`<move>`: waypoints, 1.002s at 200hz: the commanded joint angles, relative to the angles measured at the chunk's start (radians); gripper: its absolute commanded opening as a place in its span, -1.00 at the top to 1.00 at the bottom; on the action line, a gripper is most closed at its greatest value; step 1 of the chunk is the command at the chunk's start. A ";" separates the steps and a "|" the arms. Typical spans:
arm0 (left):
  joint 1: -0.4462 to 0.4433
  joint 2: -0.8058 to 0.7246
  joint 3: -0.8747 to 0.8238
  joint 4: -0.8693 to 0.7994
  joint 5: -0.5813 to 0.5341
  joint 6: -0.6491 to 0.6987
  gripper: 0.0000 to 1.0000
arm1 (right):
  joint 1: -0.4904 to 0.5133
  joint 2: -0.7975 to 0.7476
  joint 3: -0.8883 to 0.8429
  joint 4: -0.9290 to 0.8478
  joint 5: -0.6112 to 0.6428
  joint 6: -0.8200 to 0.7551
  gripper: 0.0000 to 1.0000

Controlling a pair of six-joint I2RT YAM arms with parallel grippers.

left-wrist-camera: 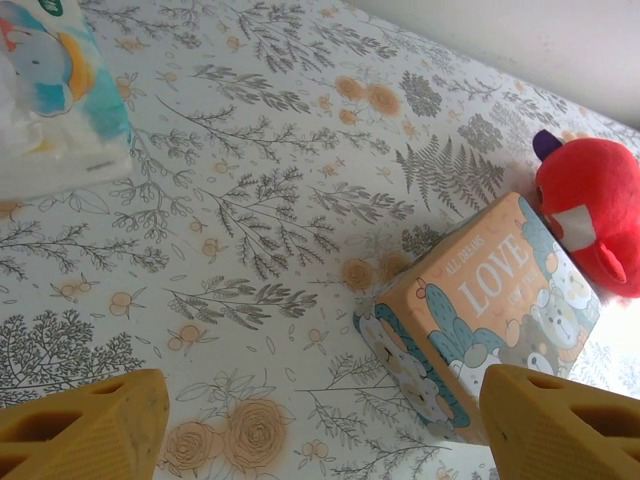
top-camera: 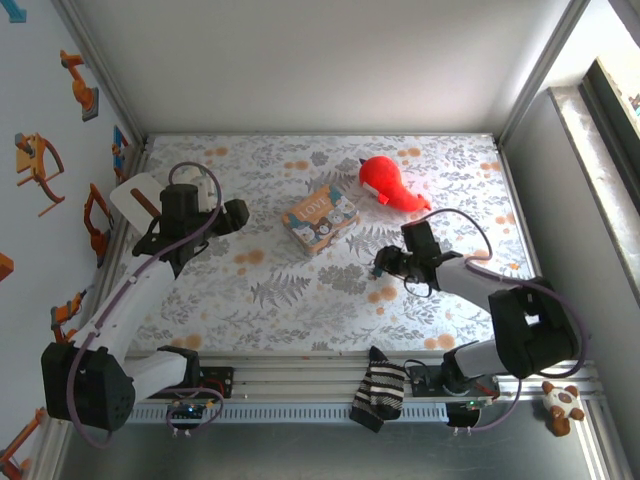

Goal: Unlock the padlock with the key

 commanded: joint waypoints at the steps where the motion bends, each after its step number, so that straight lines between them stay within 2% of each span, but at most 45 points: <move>1: 0.009 -0.042 -0.014 0.000 -0.088 0.029 -0.66 | -0.012 -0.075 0.062 -0.139 0.090 -0.063 -0.10; 44: 0.010 -0.081 -0.041 0.028 -0.205 0.036 -0.79 | -0.022 -0.221 0.089 -0.267 0.189 -0.125 -0.35; 73: 0.011 -0.124 -0.074 0.030 -0.319 0.065 -1.00 | -0.027 -0.318 0.106 -0.347 0.272 -0.188 -0.56; 89: 0.011 -0.147 -0.090 0.025 -0.386 0.072 -0.92 | -0.033 -0.372 0.103 -0.367 0.312 -0.215 -0.71; 102: 0.011 -0.165 -0.105 0.031 -0.447 0.070 -0.92 | -0.039 -0.411 0.101 -0.371 0.339 -0.240 -0.92; 111: 0.012 -0.175 -0.117 0.041 -0.497 0.069 -0.92 | -0.050 -0.434 0.103 -0.376 0.353 -0.264 -0.98; 151: 0.013 -0.187 -0.219 0.195 -0.738 0.113 -0.92 | -0.130 -0.525 0.094 -0.390 0.388 -0.414 -0.99; 178: 0.013 -0.162 -0.278 0.299 -0.793 0.175 -0.92 | -0.198 -0.597 0.043 -0.362 0.418 -0.523 -0.99; 200: 0.013 -0.112 -0.290 0.313 -0.804 0.193 -0.92 | -0.276 -0.620 -0.027 -0.268 0.375 -0.581 -0.99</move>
